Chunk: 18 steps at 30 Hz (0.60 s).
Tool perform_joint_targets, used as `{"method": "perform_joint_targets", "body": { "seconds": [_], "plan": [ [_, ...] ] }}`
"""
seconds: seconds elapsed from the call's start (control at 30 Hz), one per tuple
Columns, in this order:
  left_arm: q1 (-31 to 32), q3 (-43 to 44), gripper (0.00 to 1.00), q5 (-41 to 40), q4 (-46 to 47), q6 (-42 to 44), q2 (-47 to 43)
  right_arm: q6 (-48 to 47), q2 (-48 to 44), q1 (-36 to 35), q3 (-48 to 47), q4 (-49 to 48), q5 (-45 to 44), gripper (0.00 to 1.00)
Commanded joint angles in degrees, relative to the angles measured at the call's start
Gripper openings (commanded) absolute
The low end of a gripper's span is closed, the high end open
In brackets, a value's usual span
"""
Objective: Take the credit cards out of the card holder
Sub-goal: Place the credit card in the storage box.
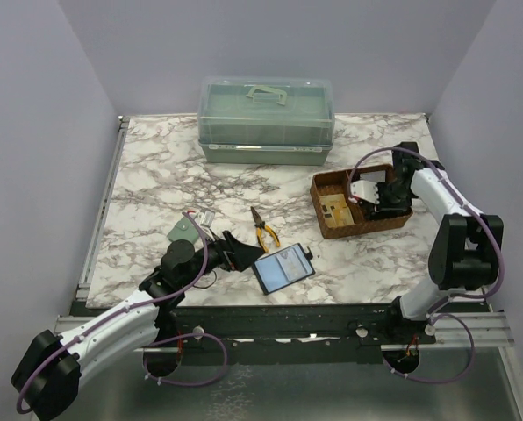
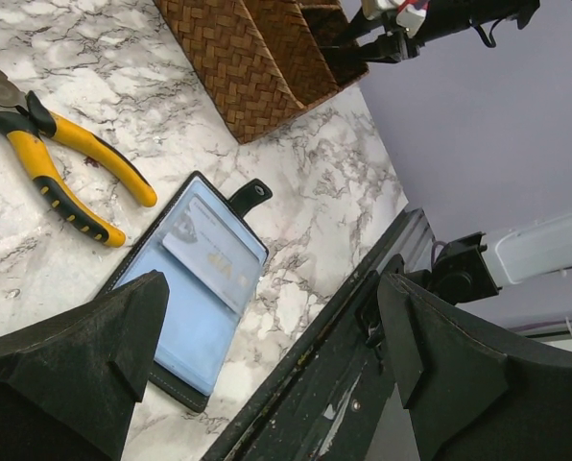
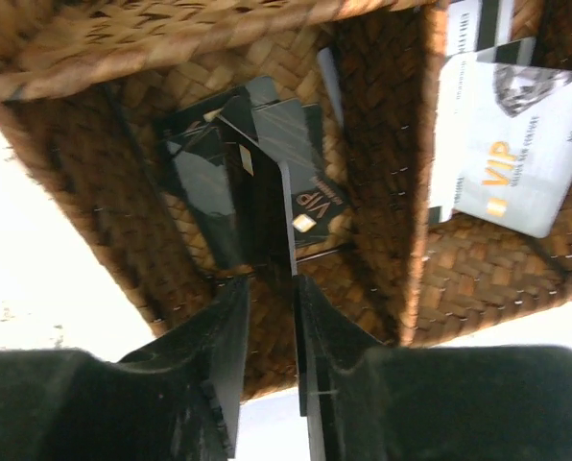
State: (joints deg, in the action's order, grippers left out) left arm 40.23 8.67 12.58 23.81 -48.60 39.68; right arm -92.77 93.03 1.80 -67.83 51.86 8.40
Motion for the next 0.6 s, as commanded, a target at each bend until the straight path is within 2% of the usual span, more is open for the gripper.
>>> {"method": "perform_joint_targets", "body": {
  "seconds": [0.0,0.13,0.23,0.3,0.37,0.43,0.57],
  "plan": [
    [-0.2,0.8,0.99,-0.6,-0.3,0.0,-0.8,3.4,2.0,-0.9,-0.2,-9.1,-4.3,0.32],
    [-0.1,1.0,0.99,-0.4,-0.3,-0.3,-0.8,14.2,2.7,-1.0,-5.6,-12.4,-6.0,0.32],
    [-0.2,1.5,0.99,0.0,-0.3,-0.8,-0.1,20.1,0.9,-1.0,-8.4,-10.7,-3.9,0.32],
    [-0.2,2.0,0.99,0.2,-0.3,-1.4,1.1,25.0,-0.7,-1.0,-9.4,-8.4,0.9,0.33],
    [-0.2,2.7,0.99,0.7,0.0,-2.8,2.7,31.6,-2.1,-1.0,-11.7,-4.0,10.9,0.38],
    [-0.2,3.6,0.99,1.5,0.5,-4.4,5.2,36.4,-3.2,-1.0,-12.1,1.7,25.3,0.40],
    [-0.1,6.2,0.99,3.1,1.8,-7.3,11.3,42.0,-5.4,-1.1,-5.0,5.3,55.1,0.42]
  ]
}}
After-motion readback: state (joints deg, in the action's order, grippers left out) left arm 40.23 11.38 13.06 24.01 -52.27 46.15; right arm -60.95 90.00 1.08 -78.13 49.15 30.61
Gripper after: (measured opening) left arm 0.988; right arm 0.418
